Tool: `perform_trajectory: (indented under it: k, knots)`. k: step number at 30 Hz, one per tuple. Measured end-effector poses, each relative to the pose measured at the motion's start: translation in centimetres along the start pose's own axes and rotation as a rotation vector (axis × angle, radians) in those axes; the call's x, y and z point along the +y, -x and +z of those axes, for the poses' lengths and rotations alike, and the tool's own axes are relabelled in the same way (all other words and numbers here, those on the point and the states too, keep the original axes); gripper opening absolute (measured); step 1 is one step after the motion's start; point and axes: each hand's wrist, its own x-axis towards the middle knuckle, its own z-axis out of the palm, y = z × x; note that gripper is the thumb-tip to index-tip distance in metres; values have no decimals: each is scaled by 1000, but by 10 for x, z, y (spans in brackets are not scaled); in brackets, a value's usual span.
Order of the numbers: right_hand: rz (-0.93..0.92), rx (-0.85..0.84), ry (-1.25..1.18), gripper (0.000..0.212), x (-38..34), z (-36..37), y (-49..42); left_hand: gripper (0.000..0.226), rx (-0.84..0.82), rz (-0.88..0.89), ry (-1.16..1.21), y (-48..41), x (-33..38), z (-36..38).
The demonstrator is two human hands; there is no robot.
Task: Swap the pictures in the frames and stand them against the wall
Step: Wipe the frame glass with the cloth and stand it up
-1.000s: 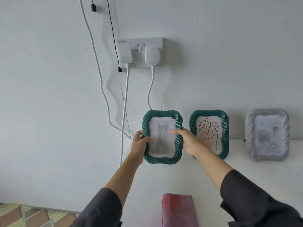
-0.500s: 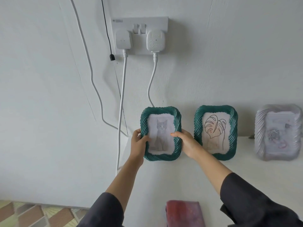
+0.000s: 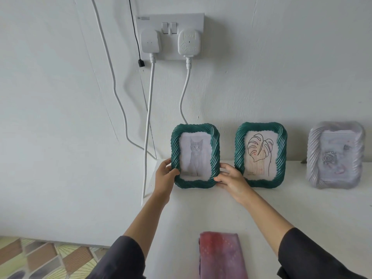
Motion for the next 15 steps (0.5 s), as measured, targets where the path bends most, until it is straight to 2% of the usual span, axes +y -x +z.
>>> perform_trajectory:
  k: [7, 15]
  knots:
    - [-26, 51, 25, 44, 5, 2, 2, 39, 1, 13, -25, 1, -3, -3]
    - [-31, 52, 63, 41, 4, 4, 4, 40, 3, 19, -33, 1, -4, -4]
